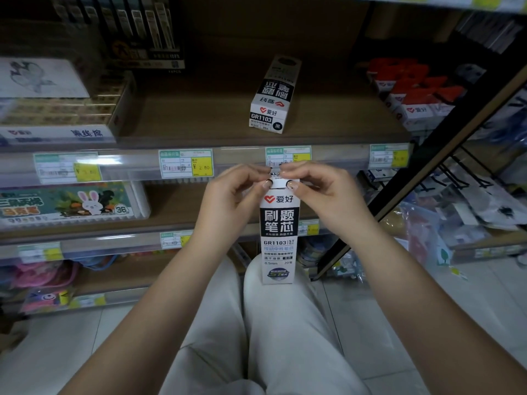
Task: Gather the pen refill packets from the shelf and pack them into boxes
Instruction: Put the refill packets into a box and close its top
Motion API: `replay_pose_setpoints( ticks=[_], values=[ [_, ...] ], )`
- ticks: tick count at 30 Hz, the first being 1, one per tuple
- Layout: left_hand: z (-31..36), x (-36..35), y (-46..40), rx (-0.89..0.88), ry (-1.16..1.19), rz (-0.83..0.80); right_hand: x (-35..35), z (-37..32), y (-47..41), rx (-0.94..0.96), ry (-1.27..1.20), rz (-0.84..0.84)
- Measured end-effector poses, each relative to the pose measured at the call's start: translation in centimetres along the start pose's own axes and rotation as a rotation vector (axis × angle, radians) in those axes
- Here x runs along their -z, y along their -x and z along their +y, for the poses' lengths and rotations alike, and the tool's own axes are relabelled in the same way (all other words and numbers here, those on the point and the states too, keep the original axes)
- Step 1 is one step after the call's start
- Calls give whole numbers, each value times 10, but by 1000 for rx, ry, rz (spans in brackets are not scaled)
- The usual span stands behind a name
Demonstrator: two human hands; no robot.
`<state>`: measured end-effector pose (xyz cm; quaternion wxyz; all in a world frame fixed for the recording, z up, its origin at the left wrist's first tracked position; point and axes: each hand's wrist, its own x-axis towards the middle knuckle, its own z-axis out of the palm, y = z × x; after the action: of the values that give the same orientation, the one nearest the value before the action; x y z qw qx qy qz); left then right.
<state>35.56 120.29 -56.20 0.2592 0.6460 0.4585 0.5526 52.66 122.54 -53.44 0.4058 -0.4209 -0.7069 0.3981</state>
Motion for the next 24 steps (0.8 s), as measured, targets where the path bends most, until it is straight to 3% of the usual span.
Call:
replay_pose_setpoints(
  ticks=[10,19,24],
  values=[
    [-2,0,3,10,30,19,11,-19,-7,-90,70,-141],
    [-5,3,7,-19,-9,33,4,-5,1,115,212,-59],
    [-5,1,10,-5,-16,74,0,-6,-2,91,199,-66]
  ],
)
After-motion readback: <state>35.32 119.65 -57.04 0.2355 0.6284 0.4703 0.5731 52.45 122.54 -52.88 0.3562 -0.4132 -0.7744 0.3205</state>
